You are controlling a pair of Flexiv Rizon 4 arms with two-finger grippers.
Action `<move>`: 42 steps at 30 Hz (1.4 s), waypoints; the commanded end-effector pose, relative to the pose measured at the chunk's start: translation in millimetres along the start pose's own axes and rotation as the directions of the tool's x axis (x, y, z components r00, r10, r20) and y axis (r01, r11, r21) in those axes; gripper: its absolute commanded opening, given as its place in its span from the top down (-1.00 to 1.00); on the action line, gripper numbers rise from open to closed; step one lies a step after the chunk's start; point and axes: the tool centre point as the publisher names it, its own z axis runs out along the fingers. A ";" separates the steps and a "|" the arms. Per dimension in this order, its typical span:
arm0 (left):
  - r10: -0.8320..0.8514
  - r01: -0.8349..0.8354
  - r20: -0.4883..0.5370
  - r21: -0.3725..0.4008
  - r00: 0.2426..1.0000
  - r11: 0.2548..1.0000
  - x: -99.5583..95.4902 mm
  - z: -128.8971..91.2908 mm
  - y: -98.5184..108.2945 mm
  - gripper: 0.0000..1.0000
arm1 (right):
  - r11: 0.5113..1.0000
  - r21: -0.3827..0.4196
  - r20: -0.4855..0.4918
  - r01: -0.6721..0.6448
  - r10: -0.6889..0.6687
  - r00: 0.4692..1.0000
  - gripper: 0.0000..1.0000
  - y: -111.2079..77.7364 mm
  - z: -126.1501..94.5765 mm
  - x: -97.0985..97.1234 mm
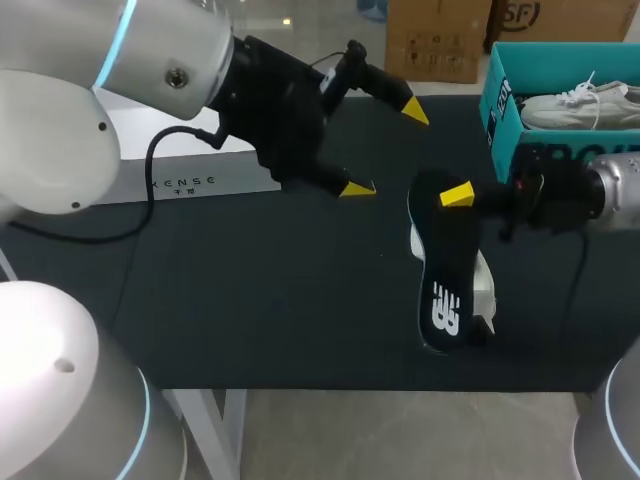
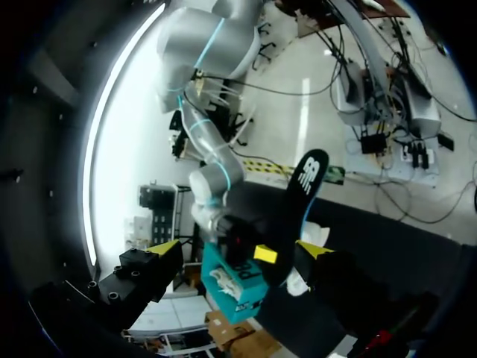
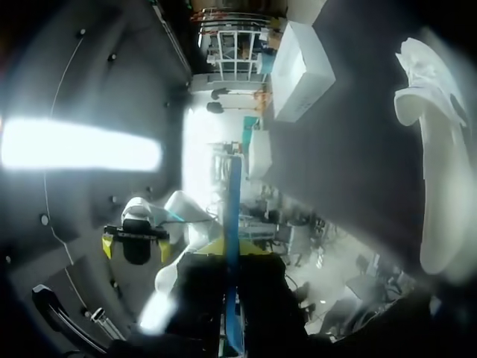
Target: Take the shoe out of the shoebox, open the shoe tongue, remove and reinsert the insole, then place the shoe into the shoebox
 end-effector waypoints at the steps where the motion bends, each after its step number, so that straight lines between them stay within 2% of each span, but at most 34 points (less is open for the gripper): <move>1: 0.001 -0.001 -0.002 -0.002 1.000 1.000 -0.3 1.5 0.3 -1.00 | 0.999 -0.021 0.038 0.028 -0.027 0.999 1.00 -9.7 -8.5 8.8; 6: 0.001 -0.001 -0.002 -0.002 1.000 1.000 -0.3 1.5 0.3 -1.00 | 0.994 -0.050 0.080 0.098 -0.094 0.992 1.00 -16.4 -27.8 21.3; 10: 0.001 -0.001 -0.002 -0.002 1.000 1.000 -0.3 1.5 0.3 -1.00 | 0.989 -0.074 0.086 0.129 -0.122 0.989 1.00 -22.4 -45.5 23.7; 17: 0.001 -0.001 -0.002 -0.002 1.000 1.000 -0.3 1.5 0.3 -1.00 | 0.986 -0.091 0.082 0.139 -0.132 0.988 1.00 -30.3 -64.8 14.9; 20: 0.001 -0.001 -0.002 -0.002 1.000 1.000 -0.3 1.5 0.3 -1.00 | 0.988 -0.082 0.075 0.129 -0.122 0.990 1.00 -31.5 -64.0 11.8; 23: 0.001 -0.001 -0.002 -0.002 1.000 1.000 -0.3 1.5 0.3 -1.00 | 0.992 -0.049 0.074 0.120 -0.116 0.990 1.00 -29.5 -53.9 12.2; 30: 0.001 -0.001 -0.002 -0.002 1.000 1.000 -0.3 1.5 0.3 -1.00 | 0.990 0.014 0.075 0.142 -0.143 0.987 1.00 -19.2 -30.3 25.5; 42: 0.001 -0.001 -0.002 -0.002 1.000 1.000 -0.3 1.5 0.3 -1.00 | 0.990 0.030 0.068 0.141 -0.142 0.987 1.00 -16.3 -26.4 30.3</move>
